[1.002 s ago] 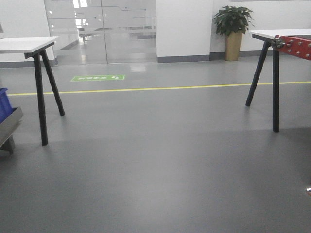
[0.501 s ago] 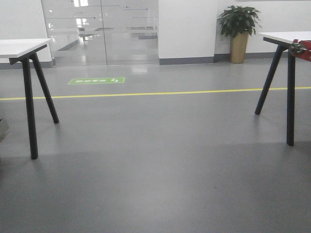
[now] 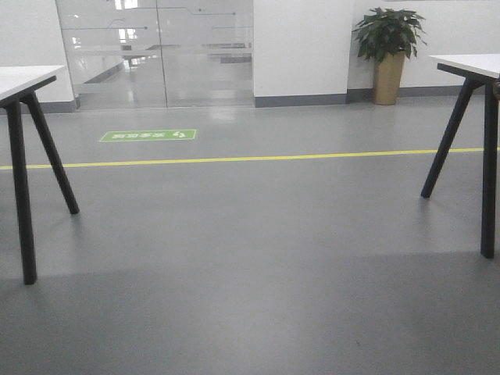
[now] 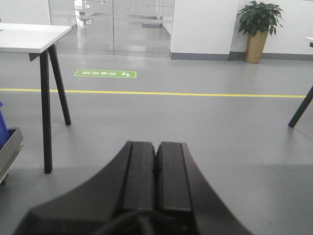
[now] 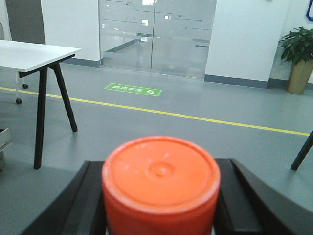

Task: Grab orange capacitor from left shelf to right conveyor
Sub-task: 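Drive the base to the red conveyor table with the metal tray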

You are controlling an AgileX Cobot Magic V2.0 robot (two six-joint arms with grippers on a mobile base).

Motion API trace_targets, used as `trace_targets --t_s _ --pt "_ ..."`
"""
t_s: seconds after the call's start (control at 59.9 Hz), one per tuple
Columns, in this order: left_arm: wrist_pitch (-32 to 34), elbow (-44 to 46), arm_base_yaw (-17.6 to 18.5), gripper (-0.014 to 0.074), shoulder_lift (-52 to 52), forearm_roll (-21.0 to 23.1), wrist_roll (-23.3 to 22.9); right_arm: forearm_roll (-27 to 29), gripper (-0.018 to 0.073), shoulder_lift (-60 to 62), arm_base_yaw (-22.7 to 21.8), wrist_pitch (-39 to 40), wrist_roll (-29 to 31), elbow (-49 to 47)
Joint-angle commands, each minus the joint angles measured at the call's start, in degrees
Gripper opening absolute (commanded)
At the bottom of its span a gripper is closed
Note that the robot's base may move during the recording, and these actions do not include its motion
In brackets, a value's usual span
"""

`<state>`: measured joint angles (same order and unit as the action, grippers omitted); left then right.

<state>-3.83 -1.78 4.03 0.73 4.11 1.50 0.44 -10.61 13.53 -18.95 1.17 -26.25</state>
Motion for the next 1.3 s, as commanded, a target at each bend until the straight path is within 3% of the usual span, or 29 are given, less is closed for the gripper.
trace_targets --t_s 0.0,1.285 --pt "5.1 0.2 0.3 -0.0127 0.7 0.1 -0.1 -0.4 0.0049 -1.0 -0.2 5.1 0.0 -1.6" --pt "5.2 0.2 0.3 -0.0127 0.7 0.1 -0.1 -0.4 0.0049 -1.0 -0.2 5.1 0.0 -1.6"
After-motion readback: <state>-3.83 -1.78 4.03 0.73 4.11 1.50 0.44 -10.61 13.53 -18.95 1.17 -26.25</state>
